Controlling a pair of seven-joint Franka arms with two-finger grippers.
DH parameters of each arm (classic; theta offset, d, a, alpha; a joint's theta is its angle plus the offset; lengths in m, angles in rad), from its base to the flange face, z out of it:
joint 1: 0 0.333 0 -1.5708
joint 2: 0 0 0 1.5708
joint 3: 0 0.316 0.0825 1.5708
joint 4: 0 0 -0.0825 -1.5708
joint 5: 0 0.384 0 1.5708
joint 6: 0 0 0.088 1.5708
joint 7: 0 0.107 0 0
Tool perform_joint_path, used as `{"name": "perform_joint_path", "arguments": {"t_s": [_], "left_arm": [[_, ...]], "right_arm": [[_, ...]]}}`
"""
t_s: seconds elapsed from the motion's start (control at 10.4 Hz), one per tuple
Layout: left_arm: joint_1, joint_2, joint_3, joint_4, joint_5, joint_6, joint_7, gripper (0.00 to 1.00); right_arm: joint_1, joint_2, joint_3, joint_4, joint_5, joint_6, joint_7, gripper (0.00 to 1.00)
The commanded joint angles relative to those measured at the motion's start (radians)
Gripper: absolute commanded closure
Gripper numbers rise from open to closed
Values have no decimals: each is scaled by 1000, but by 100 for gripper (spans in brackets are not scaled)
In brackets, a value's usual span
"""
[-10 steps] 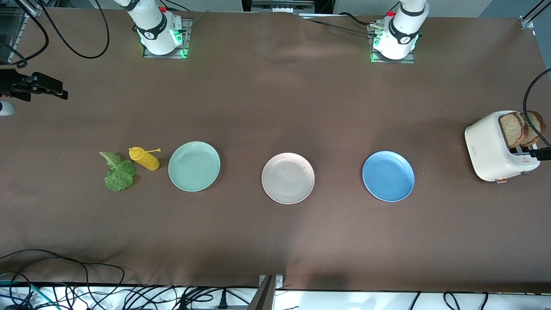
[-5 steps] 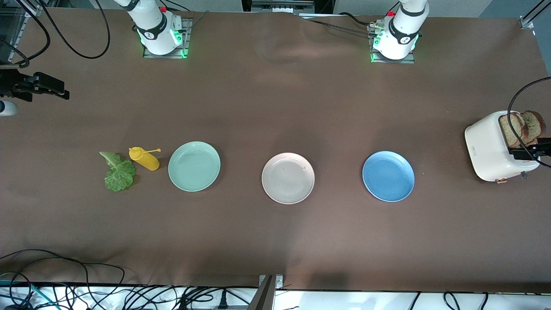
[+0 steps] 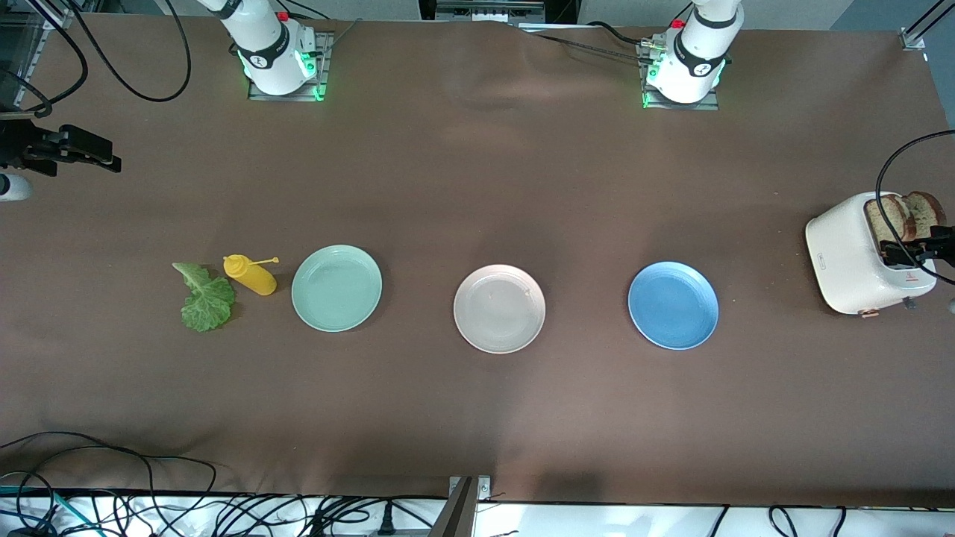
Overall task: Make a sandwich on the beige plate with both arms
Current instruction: 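Grasp the bread slice in the toaster with the left gripper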
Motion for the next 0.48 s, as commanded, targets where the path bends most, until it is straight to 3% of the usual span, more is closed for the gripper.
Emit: {"name": "perform_joint_path", "arguments": {"t_s": [0.0, 0.29, 0.39], "left_arm": [[14, -18, -1, -48, 33, -10, 39, 10], [17, -18, -1, -71, 34, -62, 39, 14], [17, -18, -1, -83, 34, -74, 39, 20]], "right_arm": [[-4, -7, 4, 14, -4, -20, -16, 0], [-4, -7, 4, 14, -4, -20, -16, 0], [-4, -9, 3, 15, -4, -20, -16, 0]]}}
